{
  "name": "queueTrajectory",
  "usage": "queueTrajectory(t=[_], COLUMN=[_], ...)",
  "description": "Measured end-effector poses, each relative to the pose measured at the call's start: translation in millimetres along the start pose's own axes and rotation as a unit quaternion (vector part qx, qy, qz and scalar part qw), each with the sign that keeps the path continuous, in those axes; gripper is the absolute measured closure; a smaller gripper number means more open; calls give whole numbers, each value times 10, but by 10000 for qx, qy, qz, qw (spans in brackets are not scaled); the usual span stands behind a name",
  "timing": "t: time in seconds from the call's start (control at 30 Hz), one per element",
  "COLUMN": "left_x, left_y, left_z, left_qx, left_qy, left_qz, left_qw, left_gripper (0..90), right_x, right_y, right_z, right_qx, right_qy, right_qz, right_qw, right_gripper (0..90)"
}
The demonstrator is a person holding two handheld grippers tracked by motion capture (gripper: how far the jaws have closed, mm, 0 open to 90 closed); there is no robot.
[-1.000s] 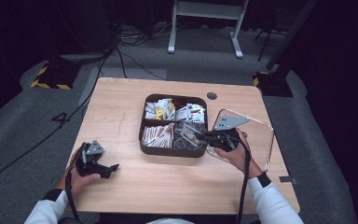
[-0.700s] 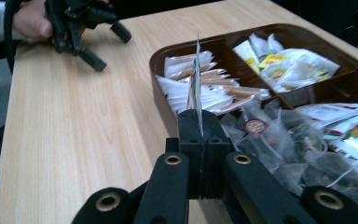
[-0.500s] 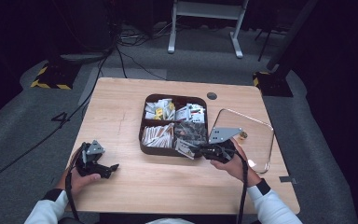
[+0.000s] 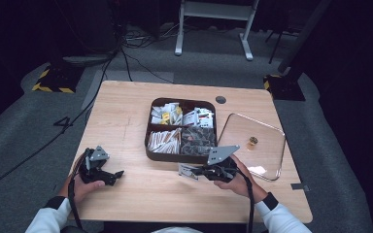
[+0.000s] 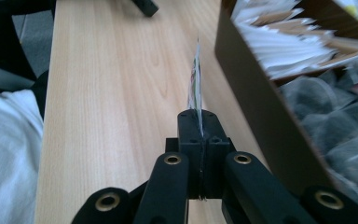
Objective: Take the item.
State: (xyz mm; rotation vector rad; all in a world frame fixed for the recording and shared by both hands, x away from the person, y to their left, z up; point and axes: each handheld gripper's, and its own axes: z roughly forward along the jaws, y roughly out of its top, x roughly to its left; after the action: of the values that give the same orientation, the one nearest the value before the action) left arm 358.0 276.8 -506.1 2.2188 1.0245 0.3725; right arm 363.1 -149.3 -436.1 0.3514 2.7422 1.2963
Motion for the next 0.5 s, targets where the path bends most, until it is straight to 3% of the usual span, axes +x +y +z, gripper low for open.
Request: queueTrajectory(t=[0.33,0.5], left_x=[1,0], left_y=[0,0], left_z=[0,0], left_qx=[-1,2], left_qy=[1,-1], left_qz=[4,2], left_qw=[10000,10000], left_gripper=[24,23], right_x=[63,56], right_y=[-60,-88], right_z=[176,204], right_qx=[230,311], right_qy=[195,134], right_qz=[23,37], right_qw=[9995,9994], right_gripper=[898,891])
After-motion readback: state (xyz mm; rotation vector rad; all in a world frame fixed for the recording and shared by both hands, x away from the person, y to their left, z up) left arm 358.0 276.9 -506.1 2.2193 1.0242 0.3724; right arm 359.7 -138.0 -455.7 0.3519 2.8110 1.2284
